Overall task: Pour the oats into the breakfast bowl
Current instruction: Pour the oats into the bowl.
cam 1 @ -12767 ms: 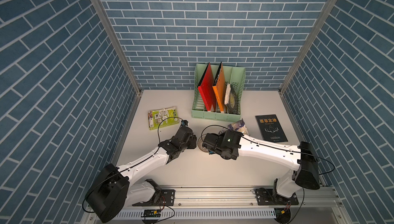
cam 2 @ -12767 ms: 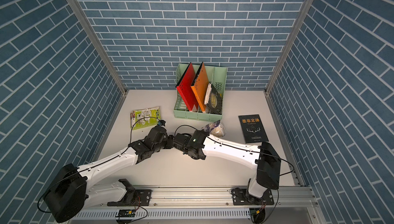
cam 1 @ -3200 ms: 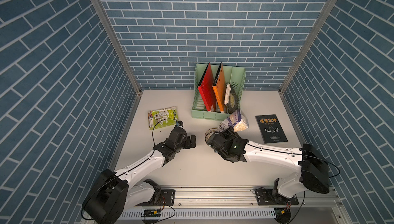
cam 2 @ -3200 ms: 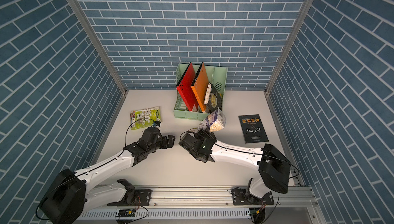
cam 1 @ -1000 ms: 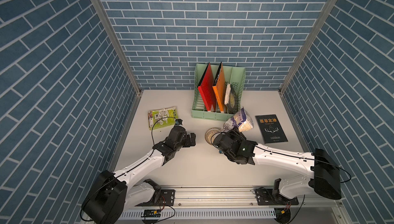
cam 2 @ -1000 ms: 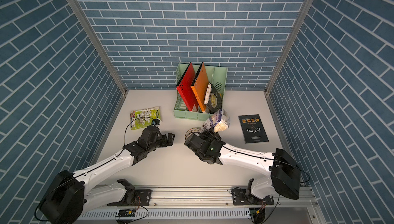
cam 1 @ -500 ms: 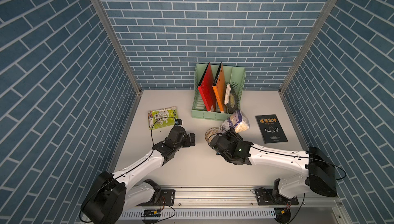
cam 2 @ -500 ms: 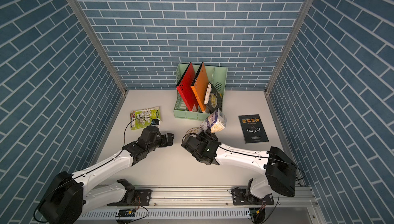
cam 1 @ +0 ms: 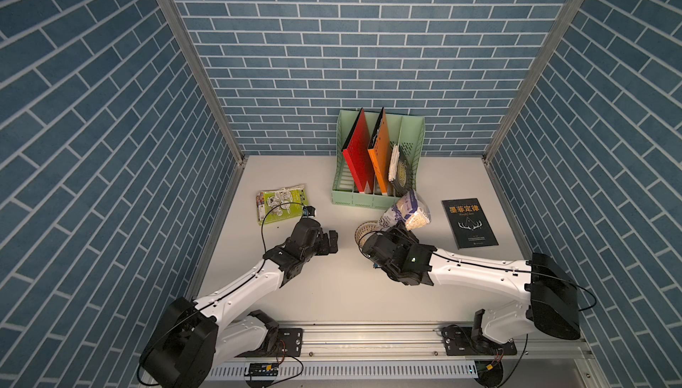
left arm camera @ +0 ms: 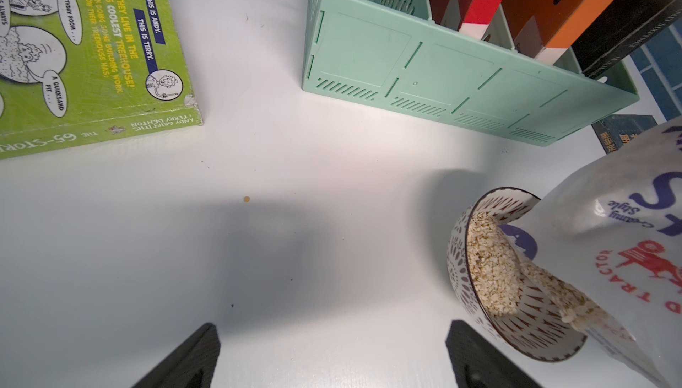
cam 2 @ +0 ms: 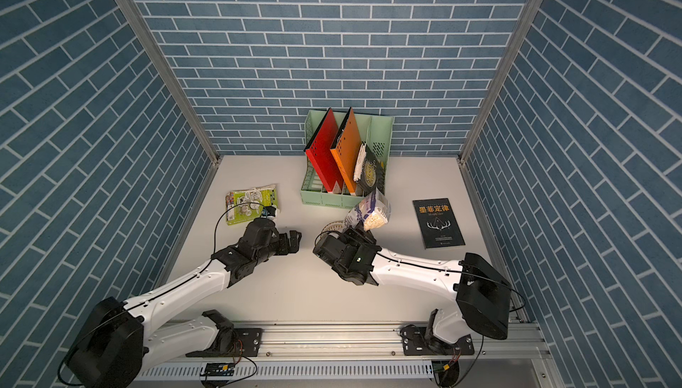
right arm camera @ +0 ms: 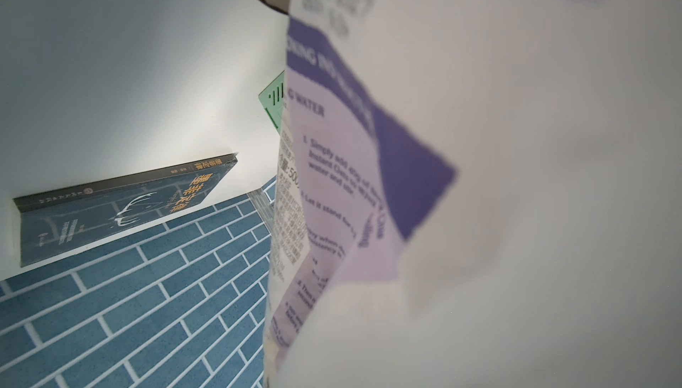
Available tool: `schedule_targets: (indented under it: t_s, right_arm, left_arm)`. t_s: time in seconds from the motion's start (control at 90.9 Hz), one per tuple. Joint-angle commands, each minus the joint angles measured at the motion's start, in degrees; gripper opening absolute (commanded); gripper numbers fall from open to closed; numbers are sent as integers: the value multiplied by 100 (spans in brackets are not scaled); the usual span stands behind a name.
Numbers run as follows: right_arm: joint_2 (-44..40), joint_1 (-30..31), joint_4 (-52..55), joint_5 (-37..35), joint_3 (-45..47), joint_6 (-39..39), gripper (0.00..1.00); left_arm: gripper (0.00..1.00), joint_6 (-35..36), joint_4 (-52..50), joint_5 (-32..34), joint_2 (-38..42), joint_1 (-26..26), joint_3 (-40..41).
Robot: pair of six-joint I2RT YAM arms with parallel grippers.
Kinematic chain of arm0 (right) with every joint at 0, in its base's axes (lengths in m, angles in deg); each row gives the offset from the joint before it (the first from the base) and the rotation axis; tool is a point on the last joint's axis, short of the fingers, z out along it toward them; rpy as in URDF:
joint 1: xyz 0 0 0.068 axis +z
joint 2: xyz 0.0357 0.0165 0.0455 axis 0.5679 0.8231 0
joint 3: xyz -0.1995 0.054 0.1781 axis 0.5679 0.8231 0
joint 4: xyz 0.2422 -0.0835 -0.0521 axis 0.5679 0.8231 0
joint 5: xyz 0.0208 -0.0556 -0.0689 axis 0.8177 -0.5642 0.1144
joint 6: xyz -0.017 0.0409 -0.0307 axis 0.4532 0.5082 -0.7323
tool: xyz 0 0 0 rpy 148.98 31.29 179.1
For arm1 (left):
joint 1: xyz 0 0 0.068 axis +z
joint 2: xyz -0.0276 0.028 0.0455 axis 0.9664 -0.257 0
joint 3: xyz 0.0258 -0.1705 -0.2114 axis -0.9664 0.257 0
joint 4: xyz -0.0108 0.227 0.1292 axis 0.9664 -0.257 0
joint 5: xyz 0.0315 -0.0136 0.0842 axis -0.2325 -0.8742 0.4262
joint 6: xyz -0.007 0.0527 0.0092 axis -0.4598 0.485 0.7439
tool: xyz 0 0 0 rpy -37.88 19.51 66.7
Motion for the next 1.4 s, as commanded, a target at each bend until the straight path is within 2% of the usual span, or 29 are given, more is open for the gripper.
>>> schedule_targets:
  t_s: [0.0, 0.264, 0.484, 0.616, 0.682, 0.858, 1.1, 1.386]
  right_arm:
    - [-301, -115, -269, -557, -200, -118, 0]
    - [-482, -284, 177, -61, -413, 616, 0]
    - [-709, -512, 1142, 874, -606, 1896, 0]
    - [-992, -774, 1844, 1765, -797, 2771, 0]
    - [-1140, -917, 2003, 1894, -712, 2962, 0]
    - [-1379, -1171, 1986, 2348, -456, 3247, 0]
    - [-1583, -1801, 1928, 3789, -264, 3855, 0]
    - [-1789, -2347, 1805, 4872, 16, 4429, 0]
  left_arm:
    - [100, 62, -53, 71, 104, 32, -21]
    - [99, 64, -187, 186, 298, 25, -98]
    - [100, 95, -318, 274, 392, 30, -196]
    - [99, 125, -427, 342, 447, 26, -321]
    - [100, 156, -474, 368, 468, 38, -389]
    - [100, 226, -557, 413, 457, 45, -539]
    - [100, 283, -628, 450, 593, 83, -561]
    - [99, 395, -820, 466, 754, 148, -732]
